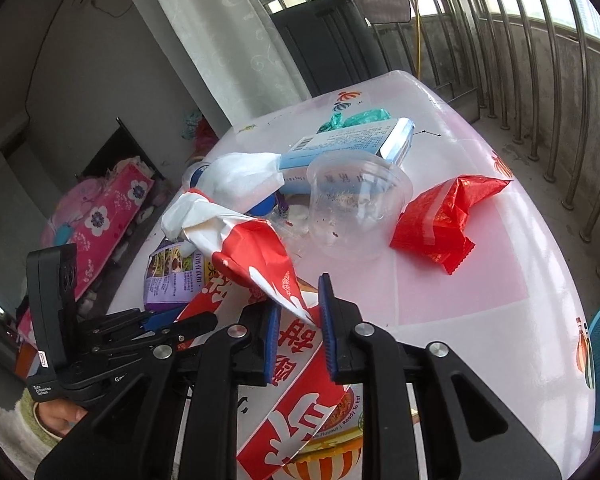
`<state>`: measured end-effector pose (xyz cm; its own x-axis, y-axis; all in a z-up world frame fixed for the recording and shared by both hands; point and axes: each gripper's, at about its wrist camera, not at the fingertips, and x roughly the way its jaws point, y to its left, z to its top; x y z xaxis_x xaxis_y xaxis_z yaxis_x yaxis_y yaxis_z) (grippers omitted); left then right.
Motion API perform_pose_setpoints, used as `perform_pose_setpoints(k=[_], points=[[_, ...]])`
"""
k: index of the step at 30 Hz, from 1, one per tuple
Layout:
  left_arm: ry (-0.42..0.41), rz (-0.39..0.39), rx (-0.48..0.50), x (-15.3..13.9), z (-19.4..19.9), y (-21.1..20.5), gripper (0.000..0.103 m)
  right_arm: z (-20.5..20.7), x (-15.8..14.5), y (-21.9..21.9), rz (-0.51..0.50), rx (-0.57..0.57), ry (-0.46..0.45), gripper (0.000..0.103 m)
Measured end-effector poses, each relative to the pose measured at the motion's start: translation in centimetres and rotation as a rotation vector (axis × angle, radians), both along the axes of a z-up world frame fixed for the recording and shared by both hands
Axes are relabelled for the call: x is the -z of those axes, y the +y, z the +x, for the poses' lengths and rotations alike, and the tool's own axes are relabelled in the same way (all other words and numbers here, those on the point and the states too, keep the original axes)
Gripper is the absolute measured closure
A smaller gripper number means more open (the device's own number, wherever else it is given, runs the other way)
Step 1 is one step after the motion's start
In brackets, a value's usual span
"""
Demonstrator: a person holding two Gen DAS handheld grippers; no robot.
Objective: Collect trash
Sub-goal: 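Close the right tool on the snack bag while the left tool grasps the white tissue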
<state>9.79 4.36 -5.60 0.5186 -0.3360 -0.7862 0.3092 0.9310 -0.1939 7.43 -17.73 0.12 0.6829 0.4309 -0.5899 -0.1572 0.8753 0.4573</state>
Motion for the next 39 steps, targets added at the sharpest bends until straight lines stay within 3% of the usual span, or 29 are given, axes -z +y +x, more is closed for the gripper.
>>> perform_pose_setpoints(k=[3, 9, 15, 19, 21, 26, 29, 36, 39], points=[[-0.041, -0.031, -0.006, -1.6, -0.5, 0.9, 0.075, -0.3, -0.3, -0.8, 0.046, -0.017, -0.004, 0.097], [-0.170, -0.083, -0.016, -6.3, -0.7, 2.7, 0.075, -1.4, -0.2, -3.8, 0.155, -0.004, -0.016, 0.099], [-0.172, -0.047, -0.067, -7.5, 2.8, 3.6, 0.074, -1.6, 0.1, -6.0, 0.193, 0.046, -0.024, 0.099], [-0.188, 0.086, 0.017, -6.5, 4.1, 1.9, 0.062, -1.1, 0.6, -7.4, 0.232, 0.054, -0.025, 0.099], [-0.201, 0.192, 0.085, -5.5, 4.5, 0.1, 0.057, -0.9, 0.8, -8.1, 0.252, 0.053, -0.028, 0.099], [-0.306, 0.498, 0.218, -2.7, 4.3, -4.0, 0.056, -0.5, 1.8, -9.1, 0.294, 0.057, -0.022, 0.099], [-0.339, 0.592, 0.226, -1.7, 4.4, -5.1, 0.057, -0.7, 2.2, -9.5, 0.299, 0.060, -0.024, 0.099], [-0.316, 0.521, 0.177, -2.2, 5.7, -4.4, 0.103, -1.0, 2.7, -10.4, 0.319, 0.065, -0.030, 0.099], [-0.335, 0.497, 0.179, -3.2, 5.1, -4.1, 0.103, -1.3, 2.6, -10.4, 0.325, 0.061, -0.037, 0.099]])
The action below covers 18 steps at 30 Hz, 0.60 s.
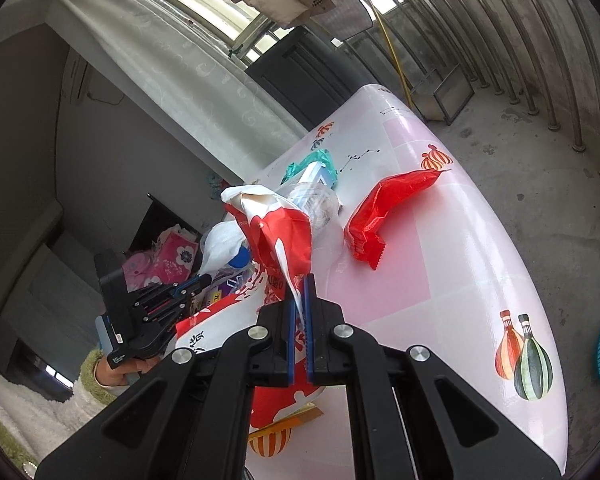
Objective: Collect trash
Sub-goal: 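Close the right tool on the snack bag while the left tool grasps the white tissue, then carry the snack bag with the right tool and tissue with the left tool over the blue basket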
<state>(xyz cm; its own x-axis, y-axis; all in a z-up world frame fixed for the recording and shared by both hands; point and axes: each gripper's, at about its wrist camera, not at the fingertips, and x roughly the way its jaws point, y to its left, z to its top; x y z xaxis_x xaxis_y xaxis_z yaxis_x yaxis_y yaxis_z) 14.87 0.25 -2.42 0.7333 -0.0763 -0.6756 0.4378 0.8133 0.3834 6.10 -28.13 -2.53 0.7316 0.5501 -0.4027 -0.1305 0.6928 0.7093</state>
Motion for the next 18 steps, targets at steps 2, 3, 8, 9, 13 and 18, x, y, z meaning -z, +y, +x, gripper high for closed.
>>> perform_pose_setpoints(k=[2, 3, 8, 9, 13, 18], points=[[-0.017, -0.026, 0.001, -1.1, -0.4, 0.3, 0.103, -0.3, -0.2, 0.1, 0.006, -0.005, -0.011, 0.099], [-0.022, -0.047, -0.002, -1.8, -0.6, 0.5, 0.103, -0.5, -0.4, 0.2, 0.011, -0.007, -0.018, 0.099], [-0.026, -0.222, -0.021, -6.4, -1.8, 2.6, 0.103, -1.7, -1.8, 0.6, 0.014, -0.015, -0.067, 0.099], [-0.026, -0.266, -0.018, -7.5, -2.2, 3.1, 0.103, -2.0, -2.3, 0.6, 0.015, -0.015, -0.080, 0.099], [-0.022, -0.428, 0.034, -11.3, -3.9, 3.8, 0.103, -4.1, -4.3, 0.1, 0.009, 0.003, -0.133, 0.099], [0.011, -0.556, 0.175, -14.5, -5.8, 0.7, 0.103, -8.4, -6.4, -2.6, -0.005, 0.103, -0.181, 0.099]])
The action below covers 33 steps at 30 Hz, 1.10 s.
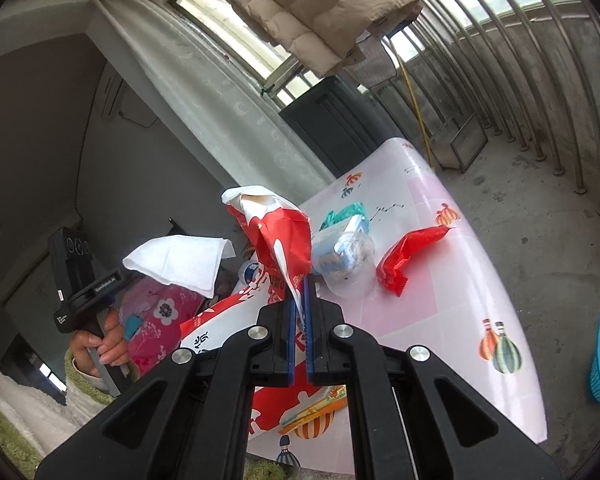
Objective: Collect trash
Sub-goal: 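Carry the snack bag with the right tool and tissue with the left tool over the blue basket, then open both tools to drop the bag and tissue into the blue basket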
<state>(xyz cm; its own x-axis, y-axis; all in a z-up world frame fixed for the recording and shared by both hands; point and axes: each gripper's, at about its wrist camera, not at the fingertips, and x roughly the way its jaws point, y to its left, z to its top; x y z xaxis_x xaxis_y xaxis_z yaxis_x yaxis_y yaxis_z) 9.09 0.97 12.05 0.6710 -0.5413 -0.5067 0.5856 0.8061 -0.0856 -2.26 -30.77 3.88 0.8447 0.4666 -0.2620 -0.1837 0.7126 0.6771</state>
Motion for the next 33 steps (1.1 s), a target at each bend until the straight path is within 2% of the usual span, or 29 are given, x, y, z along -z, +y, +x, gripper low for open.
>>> perform_pose_setpoints(k=[3, 6, 11, 16, 20, 24, 26, 28, 29, 32, 33], points=[[0.000, -0.010, 0.112, -0.8, -0.7, -4.5, 0.103, -3.5, -0.3, -2.7, -0.018, 0.110, 0.004, 0.099], [0.039, -0.007, 0.258, -0.4, -1.3, -10.9, 0.103, -7.4, 0.2, -6.0, -0.027, 0.250, 0.034, 0.099], [0.220, 0.063, 0.492, 3.0, -1.6, -24.3, 0.103, -12.9, 2.0, -11.3, -0.044, 0.531, 0.150, 0.099], [0.404, 0.240, 0.646, 10.0, -2.0, -37.9, 0.103, -15.3, 4.8, -16.0, -0.015, 0.802, 0.325, 0.099], [0.498, 0.380, 0.685, 16.6, -1.8, -46.1, 0.103, -14.7, 7.9, -18.9, -0.026, 0.977, 0.470, 0.099], [0.558, 0.491, 0.690, 22.7, -1.4, -52.3, 0.103, -12.9, 12.3, -21.8, -0.004, 1.041, 0.591, 0.099], [0.603, 0.527, 0.692, 25.3, -1.0, -54.6, 0.103, -11.8, 14.3, -23.2, 0.000, 1.060, 0.652, 0.098], [0.606, 0.545, 0.684, 27.4, -0.8, -56.7, 0.103, -10.6, 16.4, -24.7, 0.017, 1.084, 0.705, 0.097], [0.600, 0.553, 0.687, 28.1, -0.8, -57.6, 0.097, -10.0, 17.6, -25.5, 0.025, 1.090, 0.735, 0.096], [0.558, 0.563, 0.651, 29.4, -0.5, -59.2, 0.053, -8.2, 21.6, -27.7, 0.088, 1.072, 0.811, 0.091], [0.549, 0.550, 0.640, 29.3, -0.3, -59.4, 0.049, -7.7, 23.1, -28.4, 0.111, 1.056, 0.836, 0.081]])
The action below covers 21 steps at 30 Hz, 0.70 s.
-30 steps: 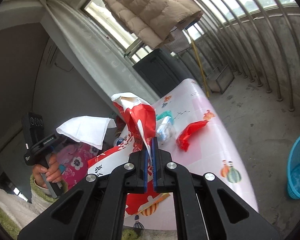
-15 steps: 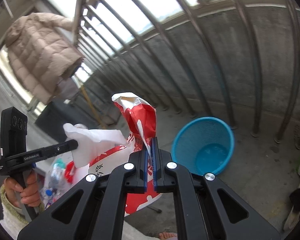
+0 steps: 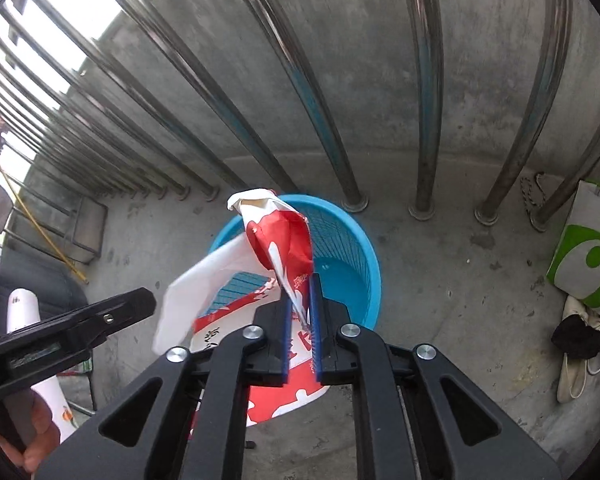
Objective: Collect trash
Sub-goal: 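Open both tools to drop the bag and tissue into the blue basket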
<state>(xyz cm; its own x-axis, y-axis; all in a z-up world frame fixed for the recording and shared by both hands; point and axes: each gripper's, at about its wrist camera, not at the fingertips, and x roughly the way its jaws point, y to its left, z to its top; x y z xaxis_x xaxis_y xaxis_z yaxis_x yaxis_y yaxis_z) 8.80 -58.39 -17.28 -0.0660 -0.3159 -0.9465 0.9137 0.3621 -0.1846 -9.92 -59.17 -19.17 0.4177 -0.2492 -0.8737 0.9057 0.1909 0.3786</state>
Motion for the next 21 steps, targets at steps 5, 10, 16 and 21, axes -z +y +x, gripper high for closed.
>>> perform_pose_setpoints(k=[5, 10, 16, 21], points=[[0.021, -0.067, -0.061, -1.9, 1.0, 1.5, 0.043, 0.9, 2.7, -1.4, 0.027, 0.011, 0.041, 0.064], [-0.017, -0.178, -0.087, -6.1, 1.4, 4.4, 0.038, -0.3, 0.1, 0.3, -0.049, 0.052, 0.004, 0.048], [-0.089, -0.375, -0.044, -13.2, 0.6, 11.4, 0.026, -0.5, -7.0, 4.0, -0.250, 0.057, 0.039, 0.020], [-0.106, -0.454, -0.063, -17.8, 0.2, 19.8, 0.026, 1.5, -13.1, 8.3, -0.453, -0.037, 0.092, 0.006]])
